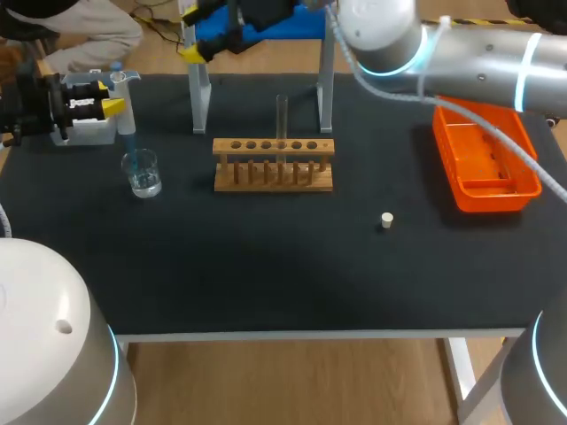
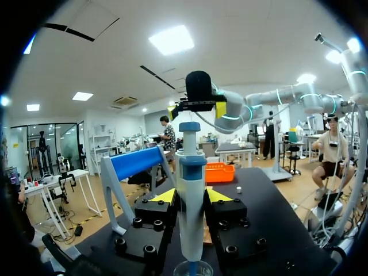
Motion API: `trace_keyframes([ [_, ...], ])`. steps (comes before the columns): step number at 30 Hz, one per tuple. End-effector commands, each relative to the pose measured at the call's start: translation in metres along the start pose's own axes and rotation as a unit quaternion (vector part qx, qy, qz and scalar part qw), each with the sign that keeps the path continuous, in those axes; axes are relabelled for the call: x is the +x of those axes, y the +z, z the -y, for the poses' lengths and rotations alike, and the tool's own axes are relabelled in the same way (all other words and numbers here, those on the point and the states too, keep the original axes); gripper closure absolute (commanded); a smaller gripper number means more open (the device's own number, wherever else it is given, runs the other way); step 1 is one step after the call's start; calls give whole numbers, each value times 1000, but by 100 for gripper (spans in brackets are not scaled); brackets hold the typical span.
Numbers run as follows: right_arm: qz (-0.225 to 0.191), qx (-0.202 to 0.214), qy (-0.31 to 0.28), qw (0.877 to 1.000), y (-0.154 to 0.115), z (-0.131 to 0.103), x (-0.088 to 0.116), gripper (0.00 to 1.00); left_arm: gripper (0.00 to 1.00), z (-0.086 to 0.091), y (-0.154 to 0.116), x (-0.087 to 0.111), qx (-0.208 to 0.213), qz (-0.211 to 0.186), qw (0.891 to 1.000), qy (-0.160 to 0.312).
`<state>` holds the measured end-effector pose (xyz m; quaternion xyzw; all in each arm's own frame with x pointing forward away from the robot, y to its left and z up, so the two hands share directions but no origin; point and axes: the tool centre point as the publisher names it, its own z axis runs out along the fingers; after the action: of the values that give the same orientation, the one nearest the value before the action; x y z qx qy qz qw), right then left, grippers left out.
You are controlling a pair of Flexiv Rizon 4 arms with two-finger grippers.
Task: Invert the test tube, pick up the pipette, mount the tip to pipette, aspirate from beaker and dispense into the tube, eject the tip, return the pipette, and cap with the stopper.
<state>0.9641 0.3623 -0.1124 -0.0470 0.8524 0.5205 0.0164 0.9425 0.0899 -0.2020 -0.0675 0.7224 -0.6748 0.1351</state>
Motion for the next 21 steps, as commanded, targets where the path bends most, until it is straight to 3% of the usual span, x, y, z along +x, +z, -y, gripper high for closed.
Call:
trace_keyframes([
  [1, 13, -4, -3, 1000, -58, 18, 7, 0, 100, 1, 0, 0, 0, 0, 1000, 0],
  [8, 30, -18, 11, 999, -91, 60, 1, 0, 100, 1, 0, 0, 0, 0, 1000, 0],
  [12, 13, -13, 15, 1000, -108, 88, 2, 0, 100, 1, 0, 0, 0, 0, 1000, 0],
  [21, -17, -6, 18, 1000, -132, 121, 0, 0, 100, 1, 0, 0, 0, 0, 1000, 0],
])
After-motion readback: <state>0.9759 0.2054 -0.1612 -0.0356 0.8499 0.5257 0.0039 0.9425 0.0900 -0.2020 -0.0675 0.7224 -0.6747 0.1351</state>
